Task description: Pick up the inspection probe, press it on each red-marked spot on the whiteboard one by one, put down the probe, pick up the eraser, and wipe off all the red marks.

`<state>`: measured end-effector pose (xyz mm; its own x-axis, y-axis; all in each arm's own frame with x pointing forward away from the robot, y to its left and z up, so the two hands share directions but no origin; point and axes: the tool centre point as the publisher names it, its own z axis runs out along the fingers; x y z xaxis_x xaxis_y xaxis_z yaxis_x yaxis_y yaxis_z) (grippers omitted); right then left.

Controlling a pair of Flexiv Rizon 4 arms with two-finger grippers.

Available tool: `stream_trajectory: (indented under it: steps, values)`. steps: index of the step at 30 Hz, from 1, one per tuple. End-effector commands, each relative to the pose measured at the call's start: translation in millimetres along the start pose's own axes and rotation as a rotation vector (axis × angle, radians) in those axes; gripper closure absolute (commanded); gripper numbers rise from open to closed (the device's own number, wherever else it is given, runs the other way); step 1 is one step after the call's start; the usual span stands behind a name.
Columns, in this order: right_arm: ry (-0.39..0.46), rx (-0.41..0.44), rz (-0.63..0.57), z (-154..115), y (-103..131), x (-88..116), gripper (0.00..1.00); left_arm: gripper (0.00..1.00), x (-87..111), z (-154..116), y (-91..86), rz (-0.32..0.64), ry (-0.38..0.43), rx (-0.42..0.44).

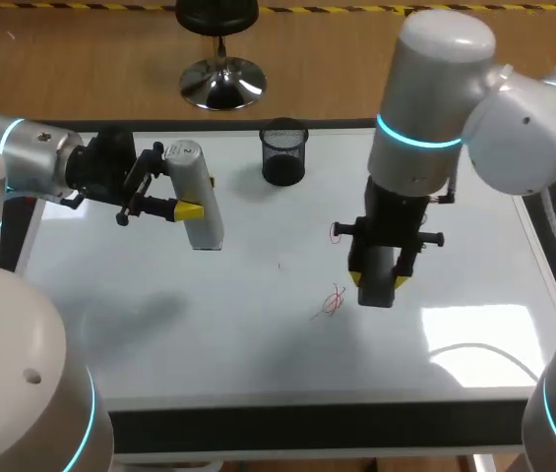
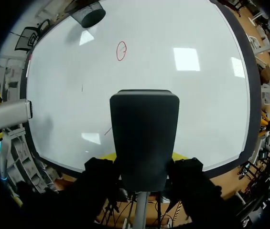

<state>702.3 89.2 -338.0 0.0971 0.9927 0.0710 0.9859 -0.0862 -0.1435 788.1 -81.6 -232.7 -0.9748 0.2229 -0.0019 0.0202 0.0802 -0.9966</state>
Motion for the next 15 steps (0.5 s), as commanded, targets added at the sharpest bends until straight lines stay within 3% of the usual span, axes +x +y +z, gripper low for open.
stream_trajectory:
  steps: [1,15]
  values:
    - [-0.047,-0.006,-0.002,10.2,0.7,25.9,1.0,1.0,-1.8,-0.8,-0.5,0.0,0.005,0.002]
    - [-0.061,-0.014,0.007,26.4,-4.8,62.3,1.0,1.0,-1.8,-0.8,-0.5,0.0,0.005,0.002]
